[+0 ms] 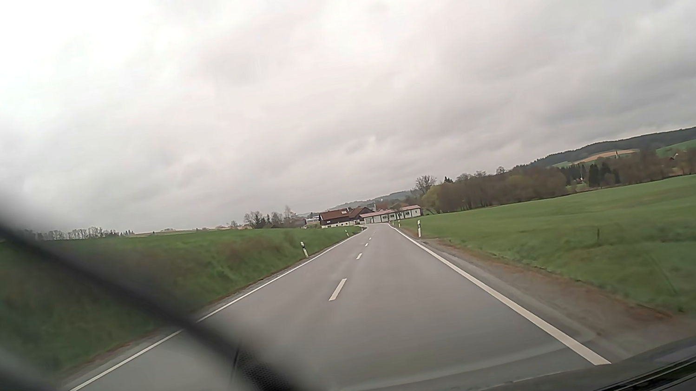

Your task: Follow the waypoints while adhering to traffic rules and regulations

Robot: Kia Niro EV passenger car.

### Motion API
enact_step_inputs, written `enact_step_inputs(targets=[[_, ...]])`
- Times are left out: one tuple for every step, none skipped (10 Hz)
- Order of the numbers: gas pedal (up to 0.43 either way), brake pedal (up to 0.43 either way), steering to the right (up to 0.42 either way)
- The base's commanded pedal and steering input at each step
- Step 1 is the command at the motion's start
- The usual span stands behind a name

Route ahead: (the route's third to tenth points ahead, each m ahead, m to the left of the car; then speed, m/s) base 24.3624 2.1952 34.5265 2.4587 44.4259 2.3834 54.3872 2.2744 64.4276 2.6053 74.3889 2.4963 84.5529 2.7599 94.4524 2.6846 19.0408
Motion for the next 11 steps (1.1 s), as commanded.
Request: enact_step_inputs(targets=[[0.02, 0.0, -0.004], [0.047, 0.0, -0.004], [0.067, 0.0, -0.004], [0.079, 0.0, -0.002], [0.087, 0.0, -0.001], [0.087, 0.0, -0.002], [0.087, 0.0, -0.002], [0.087, 0.0, -0.001], [0.087, 0.0, -0.001], [0.079, 0.0, -0.001], [0.067, 0.0, 0.0]])
